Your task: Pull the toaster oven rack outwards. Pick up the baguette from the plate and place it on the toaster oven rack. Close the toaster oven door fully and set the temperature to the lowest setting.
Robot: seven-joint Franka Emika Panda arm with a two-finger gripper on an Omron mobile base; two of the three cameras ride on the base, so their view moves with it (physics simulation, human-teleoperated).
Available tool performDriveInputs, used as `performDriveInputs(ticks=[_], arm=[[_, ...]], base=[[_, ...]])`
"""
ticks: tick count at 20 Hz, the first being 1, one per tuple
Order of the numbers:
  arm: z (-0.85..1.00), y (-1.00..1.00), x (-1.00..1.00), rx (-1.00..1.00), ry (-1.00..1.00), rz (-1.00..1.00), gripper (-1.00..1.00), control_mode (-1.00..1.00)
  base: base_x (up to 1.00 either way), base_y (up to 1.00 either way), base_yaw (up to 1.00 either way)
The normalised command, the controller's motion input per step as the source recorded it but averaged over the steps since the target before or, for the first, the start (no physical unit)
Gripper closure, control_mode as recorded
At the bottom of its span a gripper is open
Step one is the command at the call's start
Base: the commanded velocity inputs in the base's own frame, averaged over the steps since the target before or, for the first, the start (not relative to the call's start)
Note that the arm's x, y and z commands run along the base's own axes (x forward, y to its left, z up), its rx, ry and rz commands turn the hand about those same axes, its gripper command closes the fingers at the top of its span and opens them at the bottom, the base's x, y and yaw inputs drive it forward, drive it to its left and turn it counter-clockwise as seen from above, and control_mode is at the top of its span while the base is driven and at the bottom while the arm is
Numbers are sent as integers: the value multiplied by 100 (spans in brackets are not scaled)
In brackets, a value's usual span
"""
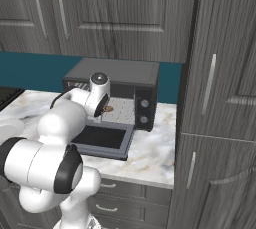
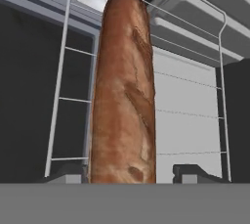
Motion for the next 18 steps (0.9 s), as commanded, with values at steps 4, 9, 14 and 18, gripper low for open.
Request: performDriveInputs(ticks=[4,9,14,18], arm=[[2,0,0,0,-2,0,-100,-100],[2,0,0,0,0,0,-100,-100],[0,-5,0,0,0,0,-100,-100],[2,-20,-3,0,0,0,-100,-100]], base=[[0,0,0],[0,0,0],[0,0,0],[0,0,0]])
